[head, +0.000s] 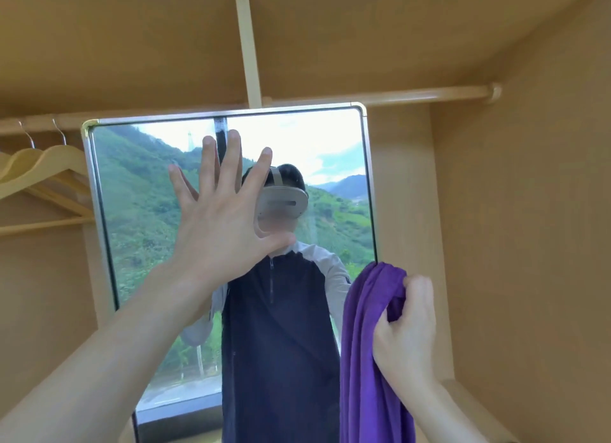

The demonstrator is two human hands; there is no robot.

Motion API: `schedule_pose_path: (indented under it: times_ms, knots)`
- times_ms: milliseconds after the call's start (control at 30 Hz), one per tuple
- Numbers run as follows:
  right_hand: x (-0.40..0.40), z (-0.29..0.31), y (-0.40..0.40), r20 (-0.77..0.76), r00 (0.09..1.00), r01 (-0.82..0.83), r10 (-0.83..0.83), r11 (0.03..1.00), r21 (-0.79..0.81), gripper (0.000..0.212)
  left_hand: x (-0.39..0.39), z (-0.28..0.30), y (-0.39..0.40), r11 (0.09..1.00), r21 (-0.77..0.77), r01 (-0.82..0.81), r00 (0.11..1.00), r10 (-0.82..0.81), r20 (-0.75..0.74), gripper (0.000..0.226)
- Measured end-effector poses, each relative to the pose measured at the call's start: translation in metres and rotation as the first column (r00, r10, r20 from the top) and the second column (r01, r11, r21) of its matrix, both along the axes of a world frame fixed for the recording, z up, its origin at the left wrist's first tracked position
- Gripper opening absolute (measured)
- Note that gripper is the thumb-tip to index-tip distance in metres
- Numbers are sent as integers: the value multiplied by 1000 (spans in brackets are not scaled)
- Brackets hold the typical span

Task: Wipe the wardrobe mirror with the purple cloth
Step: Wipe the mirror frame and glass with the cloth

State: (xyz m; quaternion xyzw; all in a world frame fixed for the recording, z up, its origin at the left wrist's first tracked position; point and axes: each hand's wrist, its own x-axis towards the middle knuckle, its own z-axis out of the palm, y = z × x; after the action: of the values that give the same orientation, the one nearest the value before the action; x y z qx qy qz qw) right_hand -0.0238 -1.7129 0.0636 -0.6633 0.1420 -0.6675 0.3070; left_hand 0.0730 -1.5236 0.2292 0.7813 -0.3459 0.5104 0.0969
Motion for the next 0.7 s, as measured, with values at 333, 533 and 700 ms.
schedule_pose_path:
  times_ms: [333,533,700]
  knots:
    - [-7,92,12,-24,934,331,-356,889,-315,19,-1,-79,14,981,189,-45,998,35,57,113]
    - [10,76,51,-123,891,288,-437,754,-590,22,0,-93,18,985,171,-12,1000,8,26,106]
    - [11,-17,65,-257,877,199,-407,793,-576,24,0,-103,23,982,190,12,1000,-14,13,101]
